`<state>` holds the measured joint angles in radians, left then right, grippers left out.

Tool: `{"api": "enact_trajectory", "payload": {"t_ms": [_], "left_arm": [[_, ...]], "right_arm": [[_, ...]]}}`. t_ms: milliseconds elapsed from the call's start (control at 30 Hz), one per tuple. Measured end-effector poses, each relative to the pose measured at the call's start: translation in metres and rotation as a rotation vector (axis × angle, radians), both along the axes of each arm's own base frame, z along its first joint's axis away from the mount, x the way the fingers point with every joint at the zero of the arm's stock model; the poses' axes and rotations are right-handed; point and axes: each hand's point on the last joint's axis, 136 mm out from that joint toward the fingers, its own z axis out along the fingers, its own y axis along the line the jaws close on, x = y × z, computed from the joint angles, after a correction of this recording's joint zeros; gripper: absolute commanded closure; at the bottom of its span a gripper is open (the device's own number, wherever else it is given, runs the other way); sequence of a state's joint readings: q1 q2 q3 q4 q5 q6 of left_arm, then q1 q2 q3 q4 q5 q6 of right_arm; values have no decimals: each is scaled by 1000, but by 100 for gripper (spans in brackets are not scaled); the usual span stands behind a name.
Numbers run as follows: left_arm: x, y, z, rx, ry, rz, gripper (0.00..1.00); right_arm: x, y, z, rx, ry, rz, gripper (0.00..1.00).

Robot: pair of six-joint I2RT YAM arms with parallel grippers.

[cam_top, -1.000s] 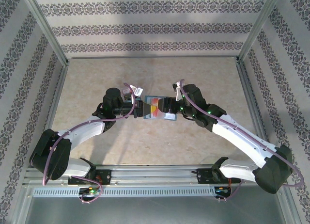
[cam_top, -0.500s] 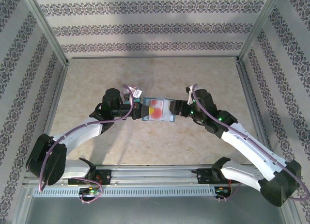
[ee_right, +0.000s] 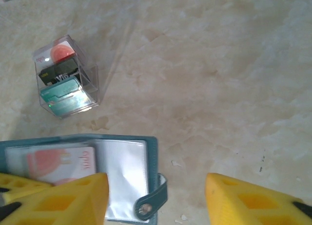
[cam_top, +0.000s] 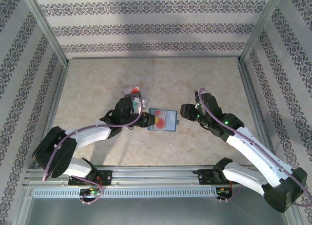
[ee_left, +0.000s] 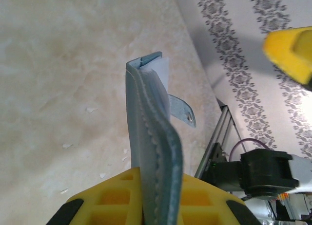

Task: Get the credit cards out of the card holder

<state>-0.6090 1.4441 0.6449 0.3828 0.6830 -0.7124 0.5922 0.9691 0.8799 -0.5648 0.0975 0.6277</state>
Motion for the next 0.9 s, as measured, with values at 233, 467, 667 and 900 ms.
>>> {"api": "enact_trajectory", "payload": {"t_ms": [233,467,667,900], "left_arm": [[6,-7,-35,32,108,50,93],[9,-6,-41,36,126,74,93],[4,-3,-57,58,158,76,93],[-1,1,-67,77,177,82,92]], "right_arm": [[-2,30,-27,8,92,77,77],[-6,65,-76,46,230,145,89],[0,83,-107,67,311,159,92],[-2,76,-132,79,379,133,92]]}}
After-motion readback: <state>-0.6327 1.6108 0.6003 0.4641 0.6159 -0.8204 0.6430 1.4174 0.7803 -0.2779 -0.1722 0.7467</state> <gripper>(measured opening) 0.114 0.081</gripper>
